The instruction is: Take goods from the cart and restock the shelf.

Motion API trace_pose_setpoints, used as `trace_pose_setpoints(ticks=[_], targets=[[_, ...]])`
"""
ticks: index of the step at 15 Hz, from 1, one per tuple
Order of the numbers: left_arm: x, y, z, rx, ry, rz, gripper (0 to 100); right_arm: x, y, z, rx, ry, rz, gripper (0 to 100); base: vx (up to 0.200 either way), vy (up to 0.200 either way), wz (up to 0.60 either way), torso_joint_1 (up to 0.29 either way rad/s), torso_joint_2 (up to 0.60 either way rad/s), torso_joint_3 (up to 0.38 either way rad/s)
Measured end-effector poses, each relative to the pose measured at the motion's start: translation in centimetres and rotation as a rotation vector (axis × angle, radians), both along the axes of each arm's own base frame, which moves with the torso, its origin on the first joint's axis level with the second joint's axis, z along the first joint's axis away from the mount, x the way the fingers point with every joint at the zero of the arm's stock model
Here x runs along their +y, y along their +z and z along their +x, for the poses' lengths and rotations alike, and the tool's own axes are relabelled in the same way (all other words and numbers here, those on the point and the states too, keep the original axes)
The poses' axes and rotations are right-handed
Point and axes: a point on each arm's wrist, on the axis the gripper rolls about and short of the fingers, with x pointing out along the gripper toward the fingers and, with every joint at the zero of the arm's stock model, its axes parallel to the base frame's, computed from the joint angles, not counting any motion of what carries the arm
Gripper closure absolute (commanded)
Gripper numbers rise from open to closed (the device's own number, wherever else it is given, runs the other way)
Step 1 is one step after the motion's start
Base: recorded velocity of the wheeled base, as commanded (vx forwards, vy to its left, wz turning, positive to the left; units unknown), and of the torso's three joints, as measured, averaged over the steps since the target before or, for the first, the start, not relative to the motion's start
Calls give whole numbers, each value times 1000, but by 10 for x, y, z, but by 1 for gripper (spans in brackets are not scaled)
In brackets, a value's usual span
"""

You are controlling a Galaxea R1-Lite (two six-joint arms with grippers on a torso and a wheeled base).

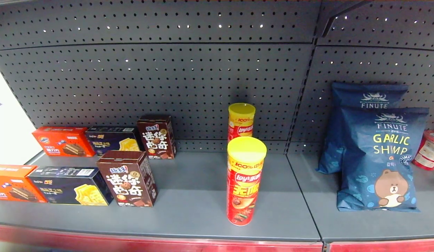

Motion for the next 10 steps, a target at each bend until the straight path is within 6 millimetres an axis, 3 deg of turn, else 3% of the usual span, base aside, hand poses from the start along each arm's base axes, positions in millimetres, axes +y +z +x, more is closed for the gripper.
trace_pose_setpoints(ticks=[3,7,10], targets=[[2,-16,-20,-26,57,7,0,0,-24,-15,-8,1,-12,0,0,0,0,0,0,0],[2,-36,-15,-128,67,-23,0,1,-65,-39,53,46,-69,0,0,0,0,0,0,0],[2,-53,-12,-67,109,-128,0,1,-69,-47,-27,52,-66,0,0,0,0,0,0,0]])
